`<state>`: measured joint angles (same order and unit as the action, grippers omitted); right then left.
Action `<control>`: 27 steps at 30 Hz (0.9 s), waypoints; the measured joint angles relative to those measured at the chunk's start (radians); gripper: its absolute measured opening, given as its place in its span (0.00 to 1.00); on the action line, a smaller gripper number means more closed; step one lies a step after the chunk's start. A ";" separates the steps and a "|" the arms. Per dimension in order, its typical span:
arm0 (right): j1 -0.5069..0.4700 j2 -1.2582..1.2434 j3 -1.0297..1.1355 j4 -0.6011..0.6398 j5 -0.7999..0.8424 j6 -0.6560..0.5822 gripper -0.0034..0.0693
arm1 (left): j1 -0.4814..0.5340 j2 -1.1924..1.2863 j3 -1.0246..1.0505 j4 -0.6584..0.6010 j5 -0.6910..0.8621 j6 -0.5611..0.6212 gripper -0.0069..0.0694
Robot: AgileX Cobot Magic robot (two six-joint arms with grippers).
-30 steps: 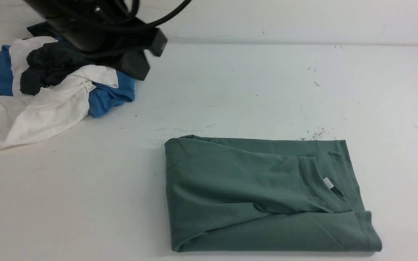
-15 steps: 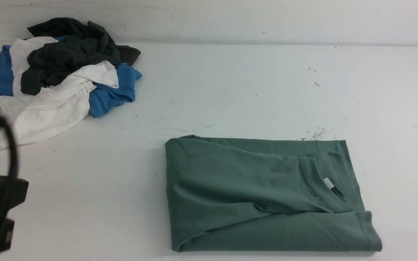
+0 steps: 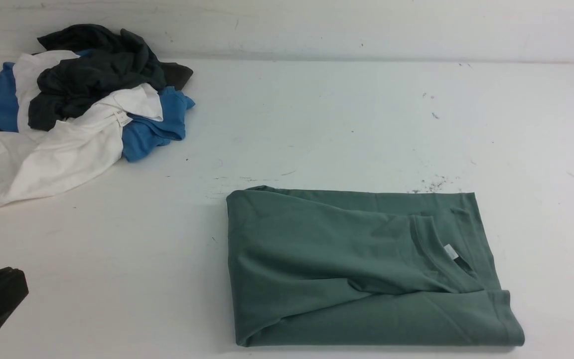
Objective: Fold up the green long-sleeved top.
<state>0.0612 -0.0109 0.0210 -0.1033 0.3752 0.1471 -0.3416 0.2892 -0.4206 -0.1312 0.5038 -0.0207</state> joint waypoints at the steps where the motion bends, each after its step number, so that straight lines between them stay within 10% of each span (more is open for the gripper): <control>1: 0.000 0.000 0.000 0.000 0.000 0.000 0.03 | 0.000 0.000 0.004 0.000 0.001 0.000 0.09; 16: 0.000 0.000 0.000 0.000 0.000 0.000 0.03 | 0.002 -0.021 0.047 0.078 0.024 0.008 0.09; 27: 0.000 0.000 0.000 0.000 0.000 0.000 0.03 | 0.197 -0.289 0.349 0.076 -0.229 -0.011 0.09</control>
<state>0.0612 -0.0109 0.0210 -0.1033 0.3752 0.1471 -0.1444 0.0000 -0.0720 -0.0553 0.2753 -0.0315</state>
